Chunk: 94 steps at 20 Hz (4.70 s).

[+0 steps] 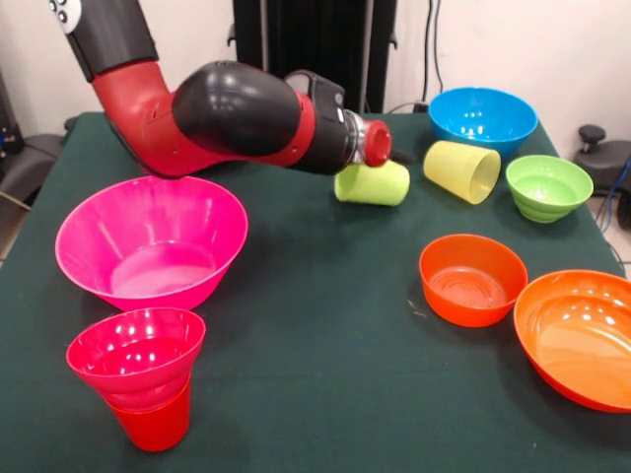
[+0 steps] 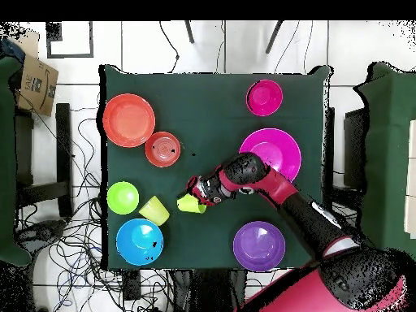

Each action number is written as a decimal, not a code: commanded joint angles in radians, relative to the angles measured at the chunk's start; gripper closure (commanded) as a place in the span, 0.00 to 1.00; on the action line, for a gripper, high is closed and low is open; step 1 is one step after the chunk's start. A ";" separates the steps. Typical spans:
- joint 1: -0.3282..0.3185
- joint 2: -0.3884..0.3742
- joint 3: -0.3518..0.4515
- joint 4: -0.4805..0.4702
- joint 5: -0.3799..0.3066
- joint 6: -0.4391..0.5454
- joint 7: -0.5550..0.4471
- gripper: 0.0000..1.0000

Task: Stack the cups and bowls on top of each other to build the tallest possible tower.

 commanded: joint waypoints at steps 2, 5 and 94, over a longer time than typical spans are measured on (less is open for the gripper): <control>-0.058 0.094 0.068 0.105 -0.021 -0.173 -0.149 0.00; -0.078 0.127 0.062 0.122 -0.057 -0.231 -0.148 0.00; 0.628 -0.342 -0.681 -0.174 -0.356 -0.334 0.482 1.00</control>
